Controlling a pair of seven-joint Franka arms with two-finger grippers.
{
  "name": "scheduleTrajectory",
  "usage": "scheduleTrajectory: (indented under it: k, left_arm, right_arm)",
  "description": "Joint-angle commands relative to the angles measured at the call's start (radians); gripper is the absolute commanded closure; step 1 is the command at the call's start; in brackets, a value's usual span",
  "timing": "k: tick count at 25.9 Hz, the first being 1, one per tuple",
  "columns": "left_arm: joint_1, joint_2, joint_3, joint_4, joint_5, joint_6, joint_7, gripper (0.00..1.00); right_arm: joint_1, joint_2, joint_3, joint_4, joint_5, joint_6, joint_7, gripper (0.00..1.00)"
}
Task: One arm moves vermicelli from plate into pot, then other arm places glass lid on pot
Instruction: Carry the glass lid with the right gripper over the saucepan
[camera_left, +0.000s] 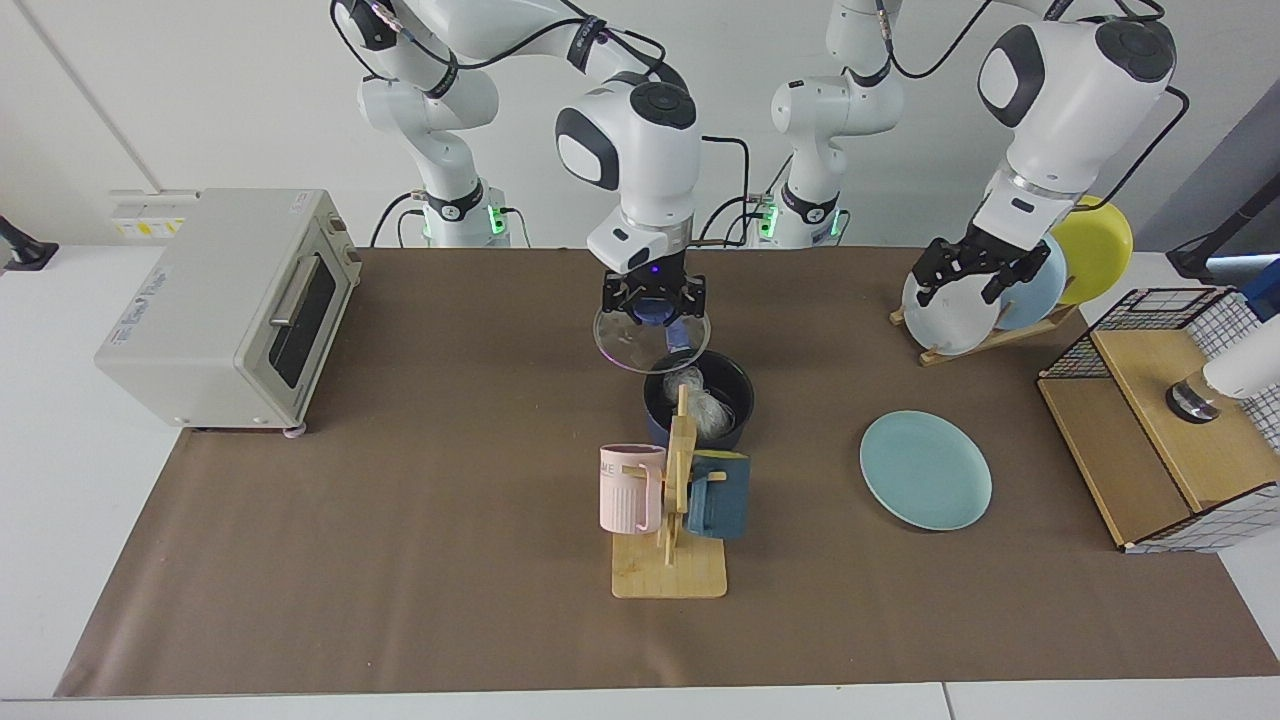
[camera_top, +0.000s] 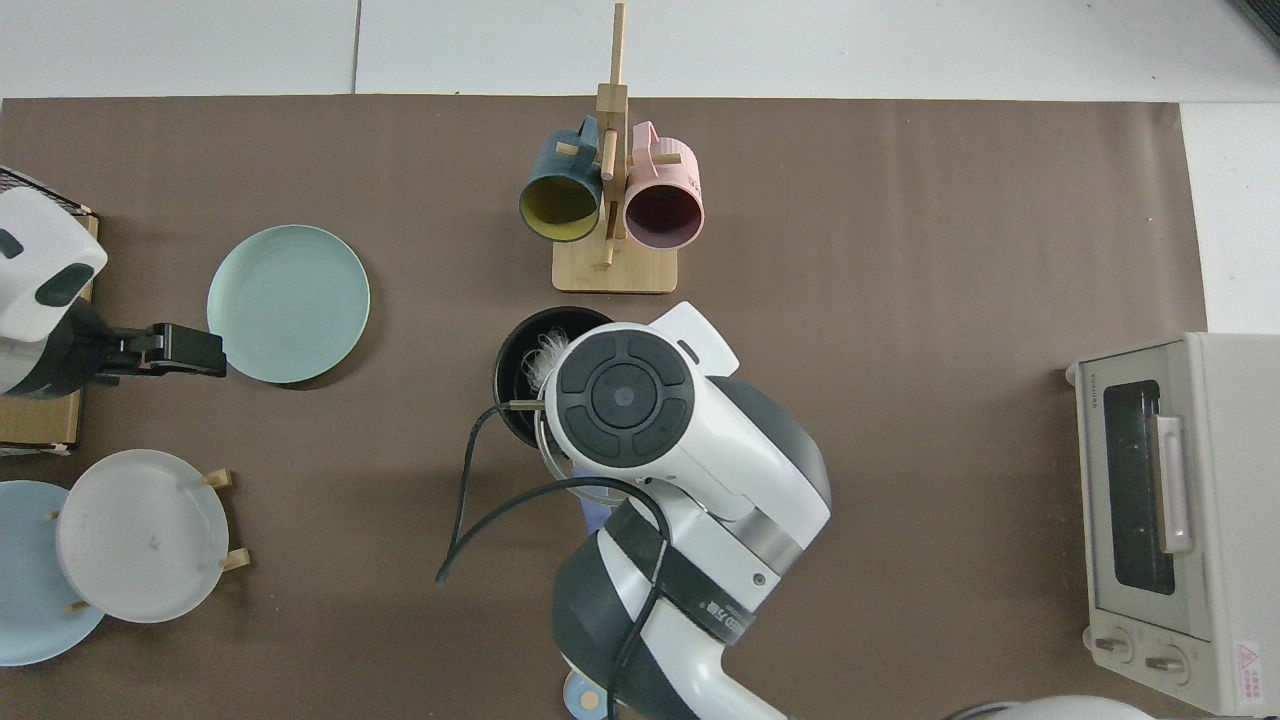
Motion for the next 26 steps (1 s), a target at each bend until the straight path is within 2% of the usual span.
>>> scheduleTrajectory:
  k: [1, 4, 11, 14, 19, 26]
  left_arm:
    - [0.003, -0.006, -0.011, 0.019, 0.013, -0.008, 0.014, 0.0]
    - [0.001, -0.007, -0.013, 0.026, 0.013, -0.016, 0.011, 0.0]
    - [0.0, -0.007, -0.02, 0.038, 0.013, -0.018, 0.011, 0.0]
    - [0.001, -0.007, -0.02, 0.047, 0.013, -0.021, 0.011, 0.0]
    - [0.003, -0.007, -0.019, 0.056, 0.013, -0.021, 0.011, 0.0]
    - [0.001, -0.007, -0.02, 0.058, 0.013, -0.021, 0.011, 0.0]
  right_arm:
    - [0.054, 0.147, 0.018, 0.16, -0.088, -0.041, 0.098, 1.0]
    - [0.072, 0.192, 0.018, 0.201, -0.122, -0.04, 0.122, 1.0]
    - [0.095, 0.243, 0.017, 0.204, -0.165, 0.011, 0.149, 1.0]
    - [0.094, 0.264, 0.014, 0.215, -0.17, 0.032, 0.154, 1.0]
    - [0.101, 0.312, 0.014, 0.281, -0.17, 0.012, 0.152, 1.0]
    - [0.115, 0.339, 0.014, 0.29, -0.19, 0.015, 0.152, 1.0]
